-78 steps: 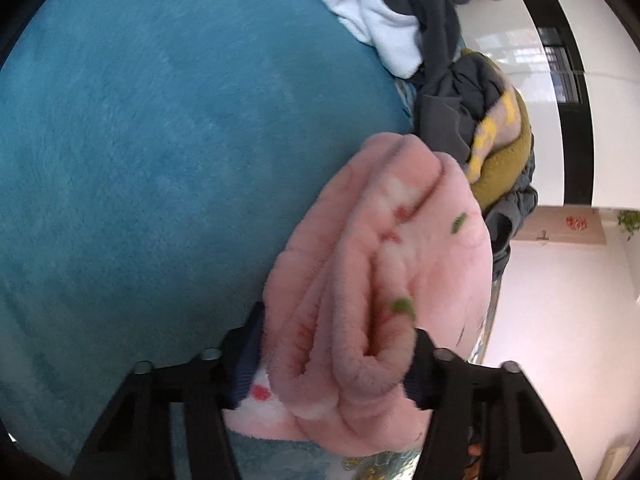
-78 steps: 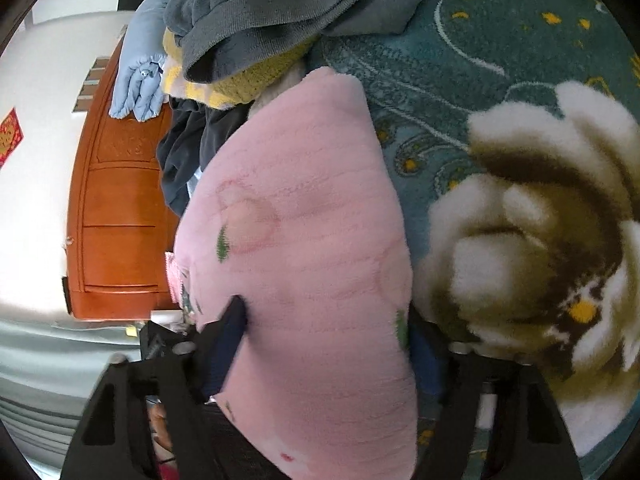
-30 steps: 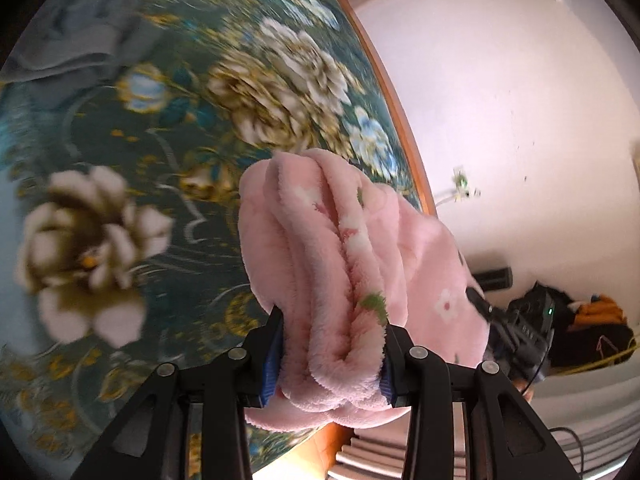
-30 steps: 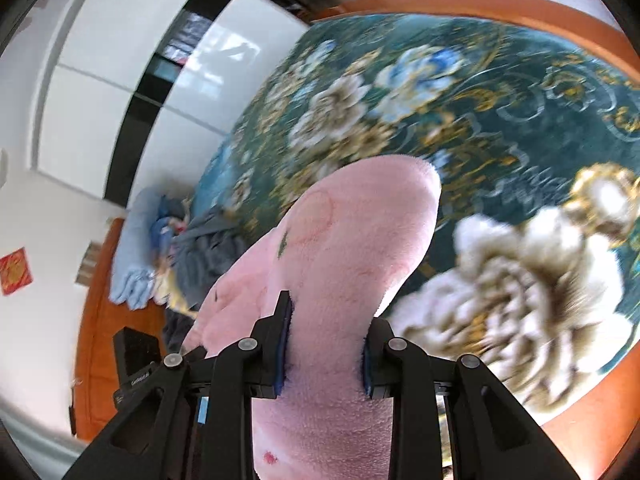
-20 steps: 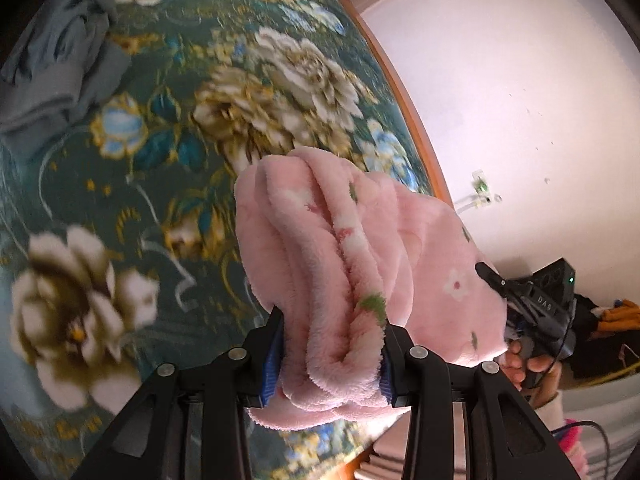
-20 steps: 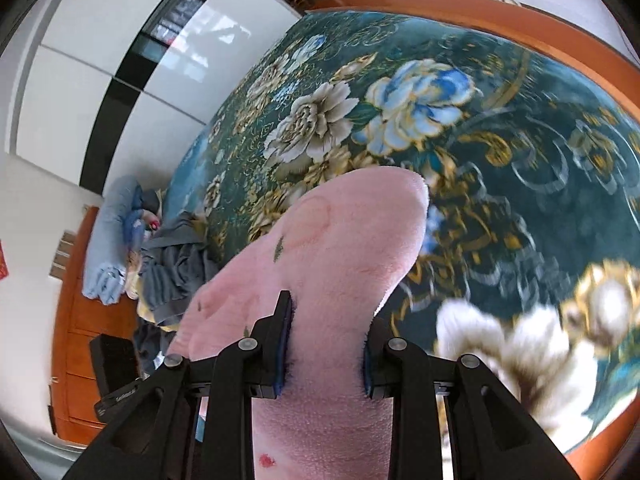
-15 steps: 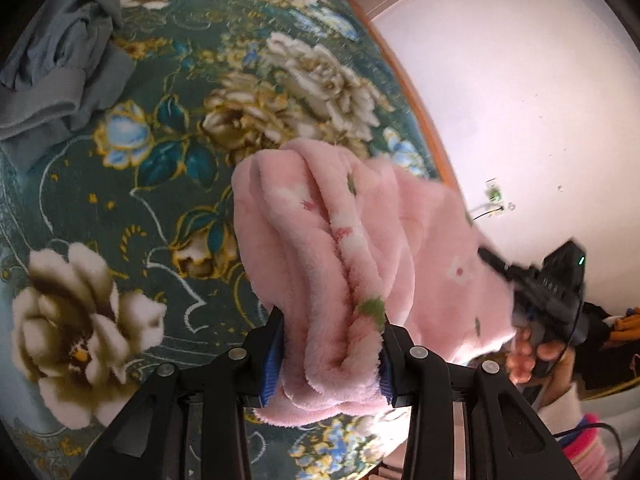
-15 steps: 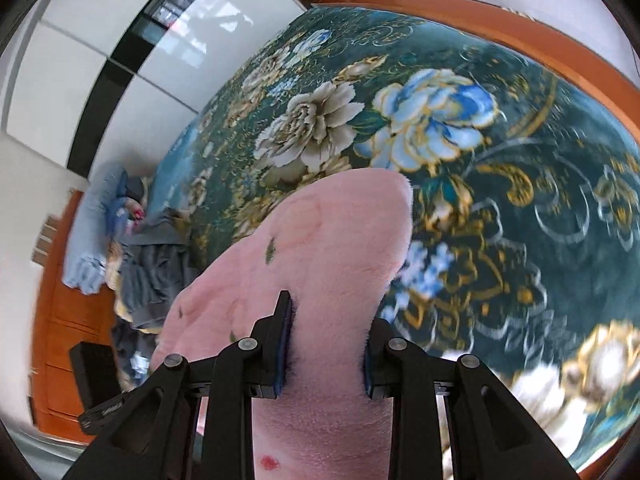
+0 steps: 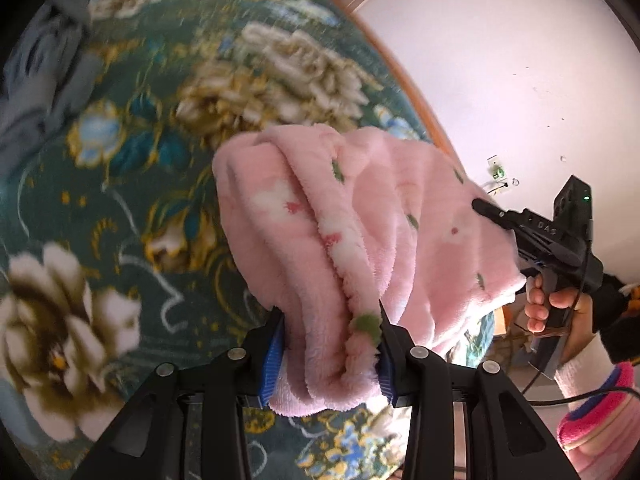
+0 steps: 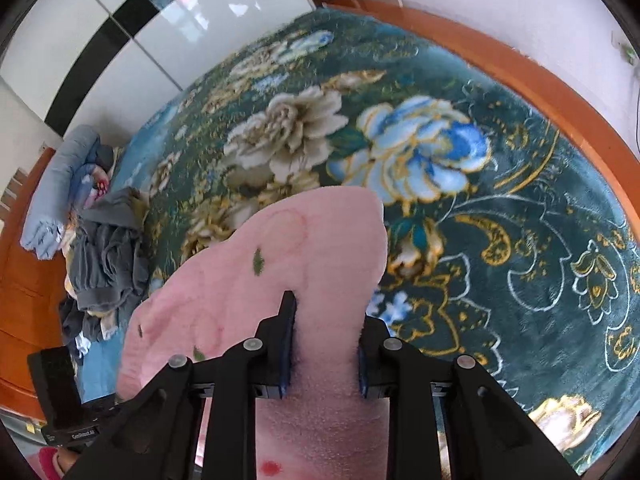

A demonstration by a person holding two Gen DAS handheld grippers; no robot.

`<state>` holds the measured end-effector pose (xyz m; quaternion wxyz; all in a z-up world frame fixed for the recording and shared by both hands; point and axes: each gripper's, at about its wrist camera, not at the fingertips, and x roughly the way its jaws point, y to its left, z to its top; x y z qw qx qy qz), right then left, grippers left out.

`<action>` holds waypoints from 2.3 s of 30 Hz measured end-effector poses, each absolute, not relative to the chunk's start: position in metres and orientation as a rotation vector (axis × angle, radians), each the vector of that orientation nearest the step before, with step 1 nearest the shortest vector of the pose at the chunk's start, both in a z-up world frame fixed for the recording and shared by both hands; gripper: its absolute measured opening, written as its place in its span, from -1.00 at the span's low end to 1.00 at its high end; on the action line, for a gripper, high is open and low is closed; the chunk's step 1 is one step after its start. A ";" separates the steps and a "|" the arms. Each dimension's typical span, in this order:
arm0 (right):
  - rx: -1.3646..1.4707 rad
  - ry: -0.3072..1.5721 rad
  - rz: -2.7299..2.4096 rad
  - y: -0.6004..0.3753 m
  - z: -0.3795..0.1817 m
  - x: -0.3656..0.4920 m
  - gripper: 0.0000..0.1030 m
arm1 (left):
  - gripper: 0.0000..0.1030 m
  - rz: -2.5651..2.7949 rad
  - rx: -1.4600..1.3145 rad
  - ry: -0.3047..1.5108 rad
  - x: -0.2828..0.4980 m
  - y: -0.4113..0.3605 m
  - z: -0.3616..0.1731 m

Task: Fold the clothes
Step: 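Lift the folded pink pants with both grippers and carry them across the bedspread, then lower the folded pink pants onto the bedspread and open both grippers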

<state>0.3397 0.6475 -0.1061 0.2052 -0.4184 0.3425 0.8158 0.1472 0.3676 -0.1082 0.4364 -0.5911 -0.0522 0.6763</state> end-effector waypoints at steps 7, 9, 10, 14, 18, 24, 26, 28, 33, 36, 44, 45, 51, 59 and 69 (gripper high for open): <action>-1.272 0.944 2.181 0.644 -0.135 0.337 -0.51 | -0.12 1.637 -1.614 -0.141 0.150 0.357 -0.142; -1.270 0.961 2.180 0.645 -0.137 0.339 -0.49 | -0.09 1.618 -1.631 -0.176 0.148 0.349 -0.143; -1.274 0.964 2.179 0.646 -0.136 0.339 -0.44 | -0.08 1.612 -1.634 -0.185 0.147 0.346 -0.140; -1.285 0.955 2.198 0.643 -0.128 0.342 -0.32 | -0.05 1.621 -1.617 -0.184 0.143 0.336 -0.126; -1.259 0.881 2.185 0.641 -0.118 0.355 -0.24 | -0.03 1.711 -1.540 -0.122 0.143 0.339 -0.102; -1.237 0.715 2.266 0.601 -0.102 0.368 -0.20 | -0.03 1.769 -1.325 -0.027 0.162 0.357 -0.062; -1.258 0.666 2.320 0.574 -0.105 0.369 -0.18 | -0.03 1.755 -1.236 0.054 0.178 0.366 -0.054; -1.283 0.632 2.356 0.553 -0.111 0.371 -0.14 | -0.03 1.734 -1.204 0.130 0.189 0.374 -0.056; -1.384 0.515 2.259 0.537 -0.143 0.379 -0.10 | -0.03 1.721 -1.295 0.216 0.194 0.379 -0.093; -1.352 0.591 2.158 0.555 -0.160 0.389 -0.10 | -0.03 1.732 -1.327 0.242 0.191 0.383 -0.106; -1.276 0.760 2.071 0.566 -0.179 0.393 -0.06 | -0.03 1.761 -1.332 0.171 0.186 0.366 -0.108; -1.265 0.755 2.065 0.564 -0.176 0.394 -0.06 | -0.03 1.790 -1.315 0.141 0.187 0.357 -0.105; -1.144 0.783 2.106 0.517 -0.162 0.417 -0.04 | -0.03 1.893 -1.289 0.098 0.203 0.318 -0.115; -1.157 0.832 2.073 0.455 -0.198 0.409 0.09 | -0.03 1.922 -1.353 0.310 0.222 0.324 -0.154; -1.065 0.753 1.973 0.418 -0.220 0.380 0.66 | 0.22 1.979 -1.308 0.440 0.229 0.329 -0.173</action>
